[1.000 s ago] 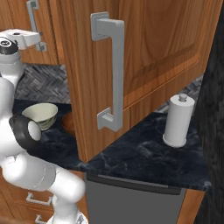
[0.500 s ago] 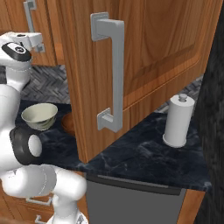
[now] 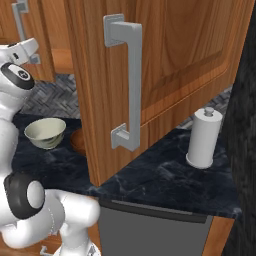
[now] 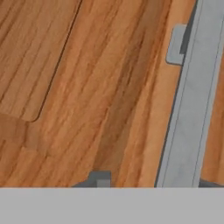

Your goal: Open the cabinet. Pick the bowls from the counter and place them in the cabinet. Then close the cabinet.

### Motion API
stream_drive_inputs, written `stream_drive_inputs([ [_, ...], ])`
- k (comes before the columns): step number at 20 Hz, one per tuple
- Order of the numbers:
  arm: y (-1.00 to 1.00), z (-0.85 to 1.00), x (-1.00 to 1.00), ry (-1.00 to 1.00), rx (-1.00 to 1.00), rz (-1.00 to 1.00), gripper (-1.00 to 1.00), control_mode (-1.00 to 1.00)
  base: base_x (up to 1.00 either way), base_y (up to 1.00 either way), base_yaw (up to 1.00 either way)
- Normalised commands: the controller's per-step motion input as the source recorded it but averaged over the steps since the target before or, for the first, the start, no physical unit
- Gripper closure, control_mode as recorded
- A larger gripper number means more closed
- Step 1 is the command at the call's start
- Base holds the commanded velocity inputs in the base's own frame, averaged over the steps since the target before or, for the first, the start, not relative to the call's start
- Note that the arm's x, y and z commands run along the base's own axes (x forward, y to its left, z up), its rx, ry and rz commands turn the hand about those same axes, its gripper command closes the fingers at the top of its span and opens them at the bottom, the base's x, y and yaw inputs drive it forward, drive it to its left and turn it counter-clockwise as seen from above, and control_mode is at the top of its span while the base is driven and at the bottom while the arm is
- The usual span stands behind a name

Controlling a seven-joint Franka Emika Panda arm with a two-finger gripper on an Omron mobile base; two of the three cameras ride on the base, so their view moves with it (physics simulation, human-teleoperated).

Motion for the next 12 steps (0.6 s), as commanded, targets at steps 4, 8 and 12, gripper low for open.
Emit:
stream_drive_inputs([
  [4,1.0,0.0,-1.0,0.09,-0.19,0.0,1.0,-1.0,0.0,0.0,0.0],
  [8,1.0,0.0,-0.99,0.21,-0.09,0.0,1.0,-1.0,0.0,0.0,0.0],
  [12,1.0,0.0,-1.0,0.18,0.0,0.0,1.0,-1.0,0.0,0.0,0.0],
])
